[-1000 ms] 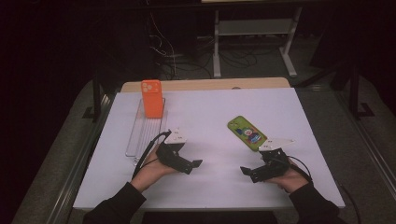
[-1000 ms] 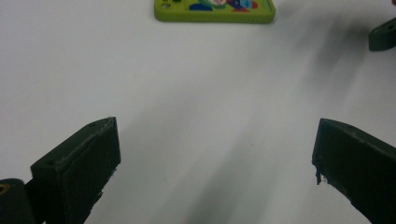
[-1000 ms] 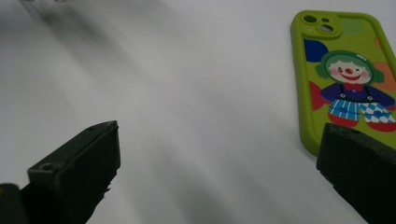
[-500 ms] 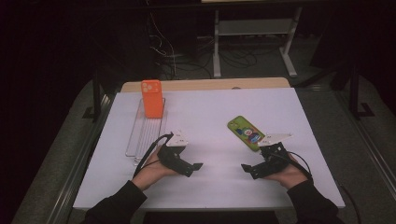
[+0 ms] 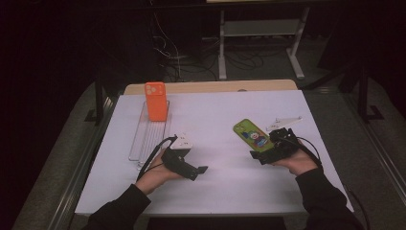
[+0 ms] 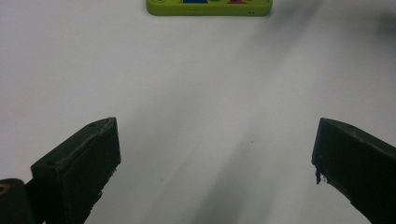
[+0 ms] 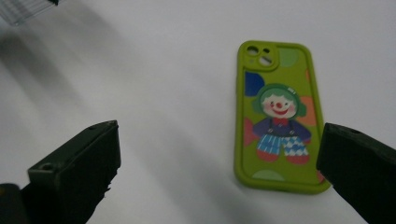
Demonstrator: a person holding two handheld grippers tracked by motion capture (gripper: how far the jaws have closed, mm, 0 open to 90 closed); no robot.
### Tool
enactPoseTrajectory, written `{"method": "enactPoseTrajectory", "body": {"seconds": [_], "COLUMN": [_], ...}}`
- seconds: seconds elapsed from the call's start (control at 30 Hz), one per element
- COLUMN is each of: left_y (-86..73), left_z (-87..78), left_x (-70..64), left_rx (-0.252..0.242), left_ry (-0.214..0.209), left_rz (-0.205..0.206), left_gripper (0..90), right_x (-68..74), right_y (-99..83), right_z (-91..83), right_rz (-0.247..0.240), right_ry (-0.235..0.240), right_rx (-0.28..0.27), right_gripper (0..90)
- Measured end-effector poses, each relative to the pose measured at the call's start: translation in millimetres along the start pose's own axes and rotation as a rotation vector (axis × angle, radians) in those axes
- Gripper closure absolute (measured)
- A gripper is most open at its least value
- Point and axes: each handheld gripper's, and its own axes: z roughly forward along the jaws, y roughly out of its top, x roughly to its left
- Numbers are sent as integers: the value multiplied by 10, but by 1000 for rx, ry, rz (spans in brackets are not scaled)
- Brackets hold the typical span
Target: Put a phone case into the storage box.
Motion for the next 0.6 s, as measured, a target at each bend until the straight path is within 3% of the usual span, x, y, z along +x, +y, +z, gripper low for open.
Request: {"method": "enactPoseTrajectory", "body": {"seconds": [0.2, 0.4, 0.6], "left_y": [12, 15, 13], "left_z": [-23, -32, -28], "left_x": [23, 38, 18], "left_rx": [-9, 4, -3], "left_ry": [-12, -11, -12], "left_rz": [-22, -2, -26], "left_gripper": [8, 8, 8], "right_x": [-98, -189, -286], "right_y": [154, 304, 446], "right_z": [13, 24, 27], "right_rz": [4, 3, 14], "right_ry": [-6, -12, -29], "right_rx": [-10, -15, -29], "right_gripper": [0, 0, 0]}}
